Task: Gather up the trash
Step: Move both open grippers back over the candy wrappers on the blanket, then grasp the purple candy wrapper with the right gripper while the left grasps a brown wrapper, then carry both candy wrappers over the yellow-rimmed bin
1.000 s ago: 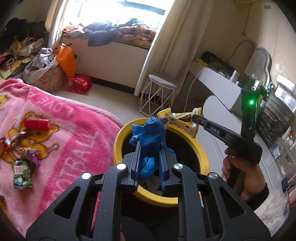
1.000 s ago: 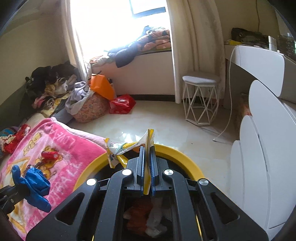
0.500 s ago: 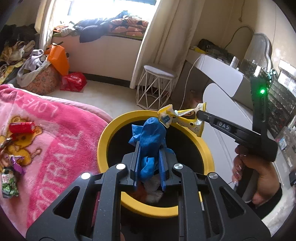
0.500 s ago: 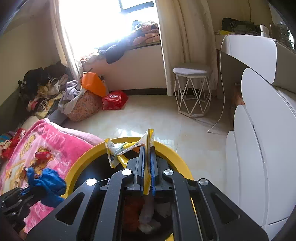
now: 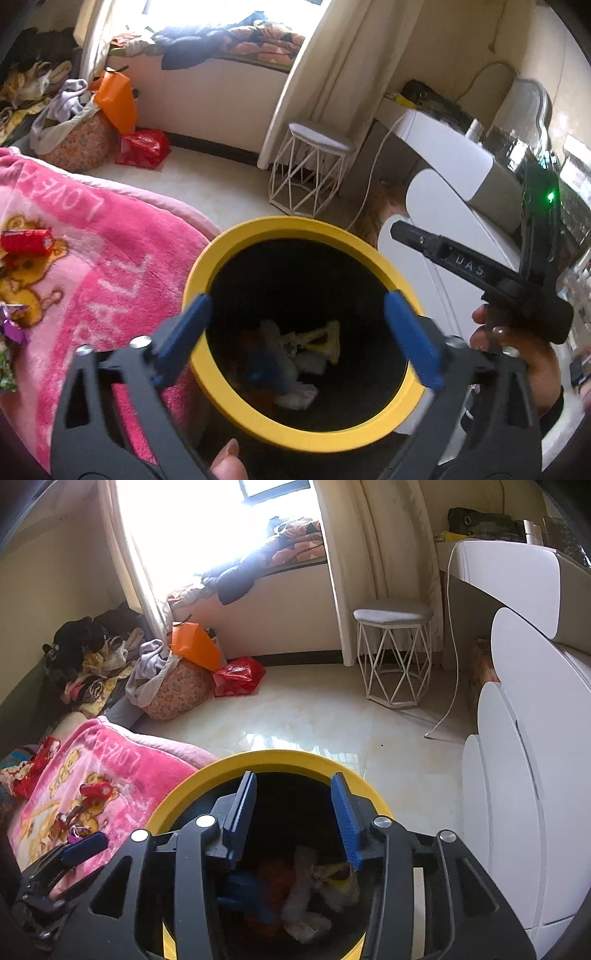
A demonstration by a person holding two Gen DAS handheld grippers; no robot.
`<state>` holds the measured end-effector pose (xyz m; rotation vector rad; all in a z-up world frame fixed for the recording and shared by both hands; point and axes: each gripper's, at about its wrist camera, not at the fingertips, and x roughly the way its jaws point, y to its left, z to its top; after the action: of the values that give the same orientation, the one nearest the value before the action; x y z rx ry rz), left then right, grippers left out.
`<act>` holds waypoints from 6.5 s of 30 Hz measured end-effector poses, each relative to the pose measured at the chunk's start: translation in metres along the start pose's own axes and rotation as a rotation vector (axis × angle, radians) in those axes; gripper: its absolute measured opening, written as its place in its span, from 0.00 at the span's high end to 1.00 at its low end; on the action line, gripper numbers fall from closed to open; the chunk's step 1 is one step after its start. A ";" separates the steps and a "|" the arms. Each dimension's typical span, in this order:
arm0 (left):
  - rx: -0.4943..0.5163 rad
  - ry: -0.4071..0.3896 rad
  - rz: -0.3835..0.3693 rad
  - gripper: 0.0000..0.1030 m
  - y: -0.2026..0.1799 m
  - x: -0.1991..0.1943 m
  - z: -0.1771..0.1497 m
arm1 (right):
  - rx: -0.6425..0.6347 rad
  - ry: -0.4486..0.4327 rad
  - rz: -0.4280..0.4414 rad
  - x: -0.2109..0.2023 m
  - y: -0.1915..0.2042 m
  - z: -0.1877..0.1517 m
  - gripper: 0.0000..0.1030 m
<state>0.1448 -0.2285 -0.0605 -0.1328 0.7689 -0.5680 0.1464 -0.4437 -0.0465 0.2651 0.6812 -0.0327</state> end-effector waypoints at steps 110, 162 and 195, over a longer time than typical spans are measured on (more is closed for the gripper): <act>-0.391 -0.130 0.555 0.94 0.268 -0.162 -0.056 | -0.493 0.282 0.509 0.057 0.305 -0.087 0.88; -0.154 -0.236 0.329 0.94 0.116 -0.169 -0.011 | -0.301 0.053 0.431 -0.023 0.197 -0.027 0.89; -0.017 -0.154 0.187 0.94 0.001 -0.076 0.029 | -0.124 0.003 0.255 -0.054 0.055 0.018 0.89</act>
<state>0.1209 -0.1900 0.0071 -0.1177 0.6290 -0.3694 0.1217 -0.3980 0.0132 0.2314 0.6455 0.2527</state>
